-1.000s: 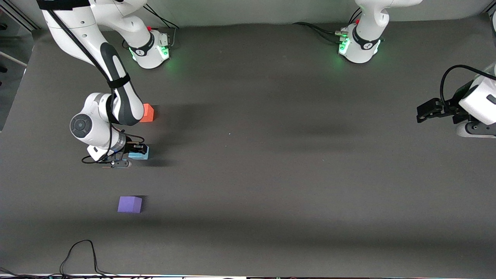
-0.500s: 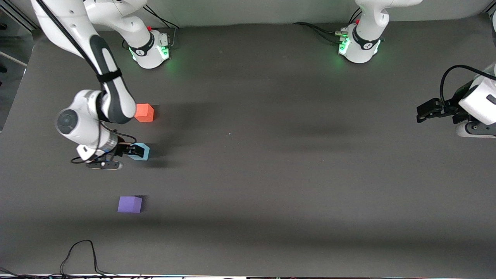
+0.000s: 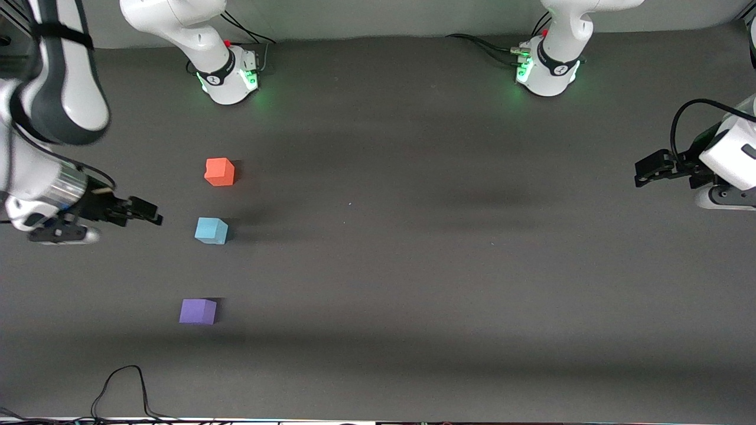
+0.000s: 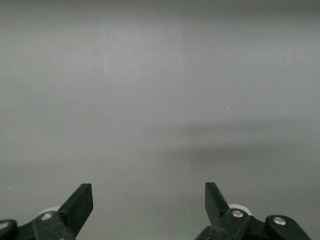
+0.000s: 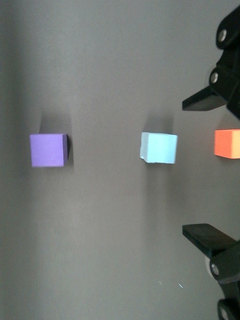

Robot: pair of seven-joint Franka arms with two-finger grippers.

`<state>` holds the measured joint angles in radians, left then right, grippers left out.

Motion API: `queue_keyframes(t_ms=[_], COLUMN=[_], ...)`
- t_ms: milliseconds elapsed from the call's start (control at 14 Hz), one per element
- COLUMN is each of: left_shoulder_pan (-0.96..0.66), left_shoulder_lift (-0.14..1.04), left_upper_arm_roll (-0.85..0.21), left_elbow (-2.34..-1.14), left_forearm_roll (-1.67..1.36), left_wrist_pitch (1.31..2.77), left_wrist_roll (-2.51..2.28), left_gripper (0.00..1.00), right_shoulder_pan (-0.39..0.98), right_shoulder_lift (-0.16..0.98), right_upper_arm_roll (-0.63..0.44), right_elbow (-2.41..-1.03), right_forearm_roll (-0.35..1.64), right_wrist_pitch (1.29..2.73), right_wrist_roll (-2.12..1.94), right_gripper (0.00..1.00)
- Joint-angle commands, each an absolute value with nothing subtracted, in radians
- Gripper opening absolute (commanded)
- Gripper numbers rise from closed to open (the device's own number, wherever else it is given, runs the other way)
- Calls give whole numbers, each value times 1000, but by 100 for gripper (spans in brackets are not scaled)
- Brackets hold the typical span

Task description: Place blue block between orange and purple blocks

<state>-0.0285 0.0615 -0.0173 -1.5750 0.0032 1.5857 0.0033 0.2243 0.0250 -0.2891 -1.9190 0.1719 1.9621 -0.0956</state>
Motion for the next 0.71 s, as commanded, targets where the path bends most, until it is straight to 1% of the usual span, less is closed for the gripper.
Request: queue_keyframes(t_ms=[0, 214, 286, 429, 643], left_shoulder_pan=[-37, -37, -37, -37, -38], left_shoulder_lift=[51, 52, 52, 52, 51], left_upper_arm_roll=[-8, -8, -8, -8, -8], left_elbow=[-1586, -1586, -1586, -1586, -1586], left_forearm_roll=[-8, -8, -8, -8, -8], left_wrist_pitch=[1598, 1598, 1598, 1600, 1600], left_wrist_roll=[14, 12, 12, 12, 12], left_gripper=[100, 100, 100, 100, 100], right_shoulder_pan=[149, 112, 94, 74, 78], right_shoulder_lift=[-50, -161, -181, -202, -221], right_upper_arm_roll=[-203, -111, -86, -66, -69], right_elbow=[-1896, -1899, -1899, -1898, -1898], right_forearm_roll=[138, 46, 28, 23, 23], right_wrist_pitch=[1866, 1748, 1726, 1694, 1667], right_wrist_roll=[-101, -26, -25, -23, -21], right_gripper=[100, 100, 100, 100, 100])
